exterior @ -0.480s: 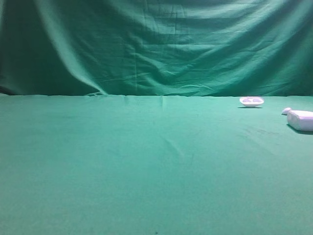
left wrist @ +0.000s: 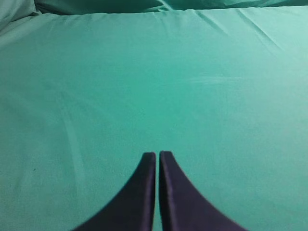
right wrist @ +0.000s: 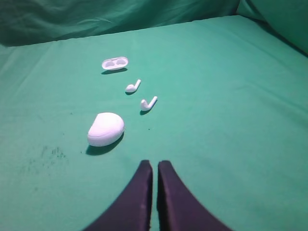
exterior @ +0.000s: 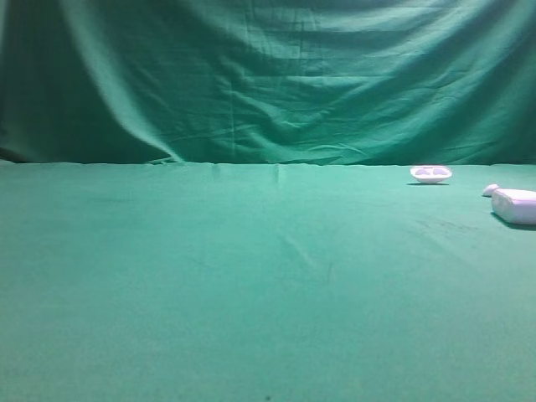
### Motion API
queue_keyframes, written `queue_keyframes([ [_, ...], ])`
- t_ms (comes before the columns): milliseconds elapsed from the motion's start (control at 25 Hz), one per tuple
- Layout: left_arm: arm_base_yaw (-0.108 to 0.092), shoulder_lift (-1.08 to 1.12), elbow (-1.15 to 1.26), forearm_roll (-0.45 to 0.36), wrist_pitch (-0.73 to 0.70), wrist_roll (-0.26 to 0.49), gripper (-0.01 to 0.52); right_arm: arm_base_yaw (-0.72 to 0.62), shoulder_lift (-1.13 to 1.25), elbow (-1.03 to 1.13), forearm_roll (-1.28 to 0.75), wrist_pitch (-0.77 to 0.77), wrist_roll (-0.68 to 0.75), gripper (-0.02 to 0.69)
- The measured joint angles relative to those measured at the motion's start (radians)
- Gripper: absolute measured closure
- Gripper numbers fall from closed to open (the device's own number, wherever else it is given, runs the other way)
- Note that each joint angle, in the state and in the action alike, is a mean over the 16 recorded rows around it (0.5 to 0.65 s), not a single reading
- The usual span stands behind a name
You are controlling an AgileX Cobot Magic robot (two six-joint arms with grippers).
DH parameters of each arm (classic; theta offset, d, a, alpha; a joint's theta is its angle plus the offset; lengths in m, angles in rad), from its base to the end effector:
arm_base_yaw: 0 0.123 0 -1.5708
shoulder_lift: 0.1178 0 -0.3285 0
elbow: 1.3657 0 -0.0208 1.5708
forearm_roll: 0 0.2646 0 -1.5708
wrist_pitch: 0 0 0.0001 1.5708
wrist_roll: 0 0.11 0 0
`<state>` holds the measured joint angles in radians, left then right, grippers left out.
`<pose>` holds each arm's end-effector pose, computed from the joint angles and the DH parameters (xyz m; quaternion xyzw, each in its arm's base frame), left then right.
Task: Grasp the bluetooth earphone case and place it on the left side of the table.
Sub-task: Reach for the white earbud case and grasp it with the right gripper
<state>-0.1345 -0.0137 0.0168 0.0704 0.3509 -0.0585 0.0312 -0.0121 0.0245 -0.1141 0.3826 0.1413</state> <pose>0.0413 -0.0029 0.1711 0.0491 0.7931 -0.0289 0.6065 0.0405 -0.0034 0.1651 0.0143 0.8062 0.0025 0.5914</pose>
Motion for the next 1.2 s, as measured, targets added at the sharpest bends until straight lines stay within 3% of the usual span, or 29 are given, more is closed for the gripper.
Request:
queue_keyframes([
  [240,0.000,0.000,0.000,0.000,0.000,0.000,0.514,0.000,0.000,0.001,-0.030,-0.050,-0.005,0.665],
  [640,0.000,0.000,0.000,0.000,0.000,0.000,0.514,0.000,0.010,-0.017,-0.093,-0.440,-0.023,0.665],
  [800,0.000,0.000,0.000,0.000,0.000,0.000,0.514,0.000,0.057,-0.080,-0.095,-0.523,-0.019,0.665],
  [960,0.000,0.000,0.000,0.000,0.000,0.000,0.514,0.000,0.153,-0.187,-0.070,-0.446,0.008,0.665],
  [1200,0.000,0.000,0.000,0.000,0.000,0.000,0.514,0.000,0.375,-0.363,-0.033,-0.187,0.039,0.665],
])
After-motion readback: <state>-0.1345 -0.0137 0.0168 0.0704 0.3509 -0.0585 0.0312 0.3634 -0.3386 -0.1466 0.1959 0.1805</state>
